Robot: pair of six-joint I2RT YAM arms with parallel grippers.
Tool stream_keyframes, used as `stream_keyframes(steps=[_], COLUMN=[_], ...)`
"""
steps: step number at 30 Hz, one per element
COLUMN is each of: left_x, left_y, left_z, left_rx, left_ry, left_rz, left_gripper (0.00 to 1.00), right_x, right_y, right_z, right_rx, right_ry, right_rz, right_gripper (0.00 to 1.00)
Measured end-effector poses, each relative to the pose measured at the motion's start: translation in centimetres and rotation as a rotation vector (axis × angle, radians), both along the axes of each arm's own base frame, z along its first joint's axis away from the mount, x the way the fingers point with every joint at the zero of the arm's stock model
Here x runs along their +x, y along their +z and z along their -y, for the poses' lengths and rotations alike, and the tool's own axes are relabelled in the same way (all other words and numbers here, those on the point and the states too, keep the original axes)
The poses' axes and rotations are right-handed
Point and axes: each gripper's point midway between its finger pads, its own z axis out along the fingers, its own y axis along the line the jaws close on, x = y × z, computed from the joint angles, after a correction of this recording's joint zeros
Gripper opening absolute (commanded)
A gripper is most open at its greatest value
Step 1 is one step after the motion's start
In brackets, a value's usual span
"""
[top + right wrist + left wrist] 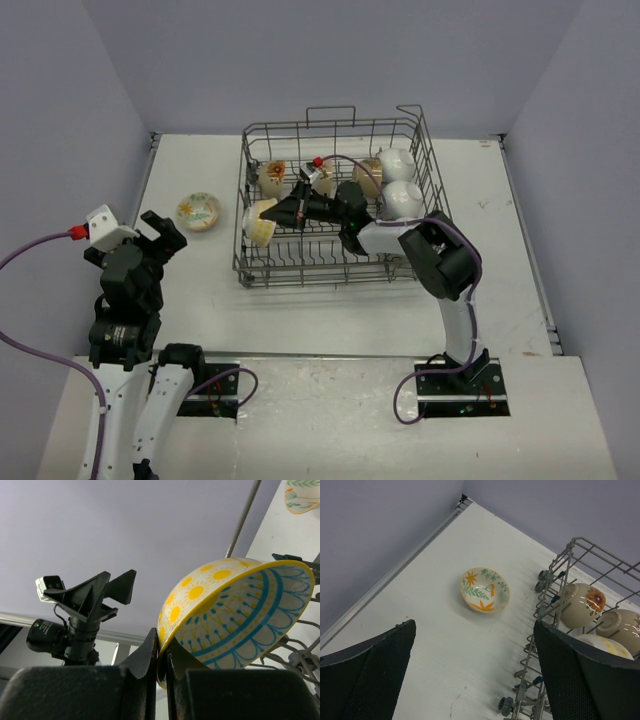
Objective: Unload the bowls from the dish rack
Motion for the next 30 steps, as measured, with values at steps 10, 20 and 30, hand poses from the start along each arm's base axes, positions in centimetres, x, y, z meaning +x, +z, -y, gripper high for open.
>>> stream_keyframes(steps=[10,20,30], left_x=[0.9,6.4,6.6], left_y=[1.9,18.9,17.6], left_z=[1.6,10.9,21.2], left_rx=[-0.018,-0.083,-0.186], left_ry=[-0.088,-0.593,-0.996], left_rz=[-0.016,0.17,0.049], left_gripper=[1.0,1.0,1.0], right_x=[-2.0,-10.0,-11.4], right_y=[7.5,21.9,7.7], right_z=[1.3,8.4,15.5], right_rx=[-0.073,-0.541,-1.302], right_ry=[0.012,-0.375,-0.124], right_rz=[0.25,1.177,1.646], right_gripper=[0.0,0.0,0.0])
